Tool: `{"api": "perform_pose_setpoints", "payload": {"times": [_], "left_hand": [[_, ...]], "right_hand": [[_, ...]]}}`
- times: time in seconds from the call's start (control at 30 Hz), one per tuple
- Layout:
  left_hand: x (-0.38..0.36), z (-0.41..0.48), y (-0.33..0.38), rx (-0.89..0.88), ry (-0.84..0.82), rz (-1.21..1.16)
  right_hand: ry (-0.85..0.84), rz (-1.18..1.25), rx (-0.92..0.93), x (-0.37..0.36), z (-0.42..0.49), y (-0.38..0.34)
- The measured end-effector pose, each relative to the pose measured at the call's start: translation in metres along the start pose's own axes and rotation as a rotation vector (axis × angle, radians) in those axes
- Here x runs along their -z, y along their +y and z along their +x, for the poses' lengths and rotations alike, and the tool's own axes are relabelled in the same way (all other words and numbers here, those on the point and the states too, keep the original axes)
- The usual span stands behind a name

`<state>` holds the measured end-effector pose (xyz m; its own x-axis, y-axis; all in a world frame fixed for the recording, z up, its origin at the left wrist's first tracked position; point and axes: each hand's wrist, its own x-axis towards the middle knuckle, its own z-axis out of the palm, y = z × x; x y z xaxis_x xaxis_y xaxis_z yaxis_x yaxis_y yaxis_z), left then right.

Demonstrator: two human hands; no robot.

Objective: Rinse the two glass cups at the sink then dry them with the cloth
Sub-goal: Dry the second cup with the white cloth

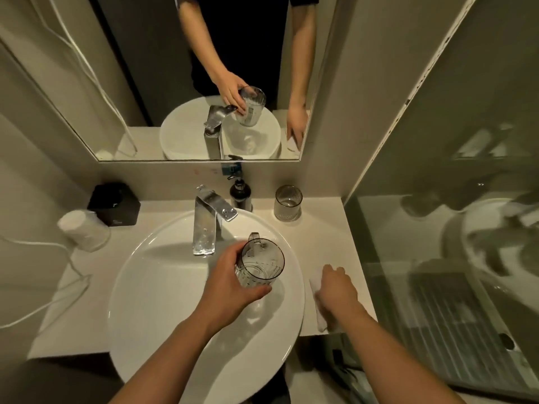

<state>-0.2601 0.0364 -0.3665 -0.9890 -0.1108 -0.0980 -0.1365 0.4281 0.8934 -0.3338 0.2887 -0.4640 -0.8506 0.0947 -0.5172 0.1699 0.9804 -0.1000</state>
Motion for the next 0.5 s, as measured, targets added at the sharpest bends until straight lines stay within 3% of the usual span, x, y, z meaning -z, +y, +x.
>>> {"api": "perform_pose_setpoints", "payload": {"times": [0.1,0.2,0.37,0.5], "left_hand": [[0.009,-0.003,0.001,-0.013,0.004,0.018],[0.014,-0.005,0.003,-0.032,-0.012,0.029],[0.012,-0.009,0.000,-0.038,-0.051,0.044],[0.004,-0.010,0.006,-0.045,-0.078,0.050]], "right_hand": [[0.071,0.046,-0.028,-0.006,-0.001,0.002],[0.120,0.322,-0.050,0.010,-0.010,0.006],[0.489,0.952,0.032,0.088,-0.073,-0.012],[0.724,1.223,0.266,0.140,-0.137,-0.044]]}}
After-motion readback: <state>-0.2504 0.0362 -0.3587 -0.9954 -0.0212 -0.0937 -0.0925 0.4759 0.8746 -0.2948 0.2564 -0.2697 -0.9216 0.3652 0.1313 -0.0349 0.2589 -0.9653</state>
